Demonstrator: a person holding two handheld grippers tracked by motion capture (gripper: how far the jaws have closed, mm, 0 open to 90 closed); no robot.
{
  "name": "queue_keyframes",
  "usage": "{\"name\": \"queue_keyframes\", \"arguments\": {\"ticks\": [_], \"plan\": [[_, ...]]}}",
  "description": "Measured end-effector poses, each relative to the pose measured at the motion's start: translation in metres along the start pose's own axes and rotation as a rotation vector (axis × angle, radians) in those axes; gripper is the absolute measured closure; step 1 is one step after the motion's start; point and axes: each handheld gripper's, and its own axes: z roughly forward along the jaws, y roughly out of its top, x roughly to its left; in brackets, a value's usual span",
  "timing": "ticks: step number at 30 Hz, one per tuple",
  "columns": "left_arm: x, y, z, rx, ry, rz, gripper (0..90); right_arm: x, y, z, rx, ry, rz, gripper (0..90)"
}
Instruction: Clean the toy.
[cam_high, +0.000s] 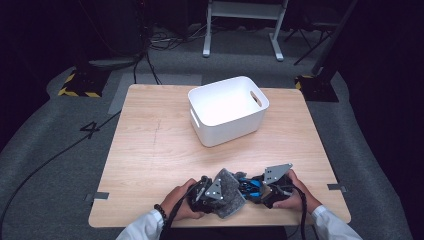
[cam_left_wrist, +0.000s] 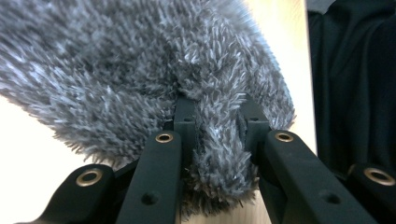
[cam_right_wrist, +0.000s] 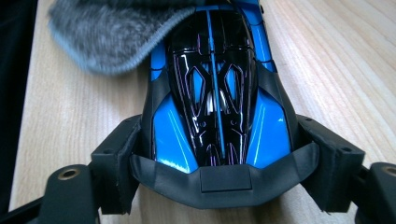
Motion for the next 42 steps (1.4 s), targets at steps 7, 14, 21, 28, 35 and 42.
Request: {"name": "queue_keyframes", "arguments": {"ticks": [7,14,21,28,35,42], "plan": [[-0.005,0.022,0.020,0.014,0.024,0.049,74.9,-0.002,0.001,0.001,0.003,-0.019,0.022,24.6],[0.015,0.003,0.005,0.000,0.046,-0.022,75.6,-0.004,-0.004,-0.004,0.005,-0.024,0.037,24.7],[0.035,-0.020,-0.013,0.003,0.136,-0.095,75.5,-0.005,-0.005,-0.007,0.012,-0.028,0.041,24.7],[0.067,-0.041,-0.027,-0.055,0.220,-0.277,74.9,-0.009,-0.015,-0.015,-0.002,0.013,0.030,24.7],[0.067,-0.013,-0.013,-0.077,0.195,-0.234,73.3,-0.003,-0.009,-0.009,-0.003,0.037,0.005,24.7],[0.058,0.022,0.003,-0.086,0.190,-0.160,71.7,0.000,-0.003,-0.005,0.011,0.028,-0.004,24.6]]}}
